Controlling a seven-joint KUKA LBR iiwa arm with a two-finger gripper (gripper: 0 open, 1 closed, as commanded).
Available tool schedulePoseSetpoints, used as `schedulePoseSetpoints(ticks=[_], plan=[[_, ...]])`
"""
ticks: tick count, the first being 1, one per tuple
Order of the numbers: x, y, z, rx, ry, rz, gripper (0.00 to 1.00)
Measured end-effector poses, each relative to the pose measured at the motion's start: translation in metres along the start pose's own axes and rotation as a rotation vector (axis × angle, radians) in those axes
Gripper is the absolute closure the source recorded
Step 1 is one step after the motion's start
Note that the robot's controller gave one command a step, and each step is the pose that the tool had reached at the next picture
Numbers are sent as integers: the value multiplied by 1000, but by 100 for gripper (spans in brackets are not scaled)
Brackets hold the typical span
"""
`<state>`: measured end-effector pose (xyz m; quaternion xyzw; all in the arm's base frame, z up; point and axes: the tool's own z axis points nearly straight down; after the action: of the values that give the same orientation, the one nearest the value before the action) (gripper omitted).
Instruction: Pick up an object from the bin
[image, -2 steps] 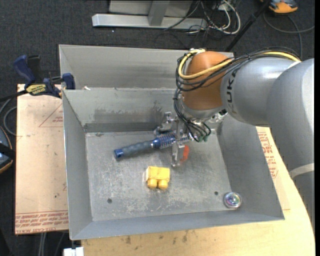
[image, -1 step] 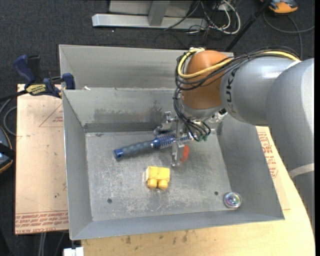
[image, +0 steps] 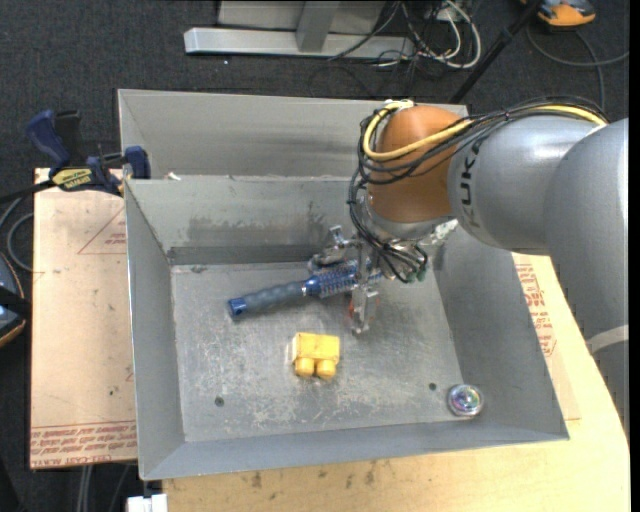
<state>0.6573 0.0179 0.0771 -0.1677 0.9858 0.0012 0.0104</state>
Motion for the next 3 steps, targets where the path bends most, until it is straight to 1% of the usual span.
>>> schedulePoseSetpoints(ticks=[1, 2, 3], plan=[[-3, 1, -3, -1, 11, 1, 0], [-4, 0, -4, 0, 7, 3, 100], [-6, 0, -5, -1, 13, 5, 100]])
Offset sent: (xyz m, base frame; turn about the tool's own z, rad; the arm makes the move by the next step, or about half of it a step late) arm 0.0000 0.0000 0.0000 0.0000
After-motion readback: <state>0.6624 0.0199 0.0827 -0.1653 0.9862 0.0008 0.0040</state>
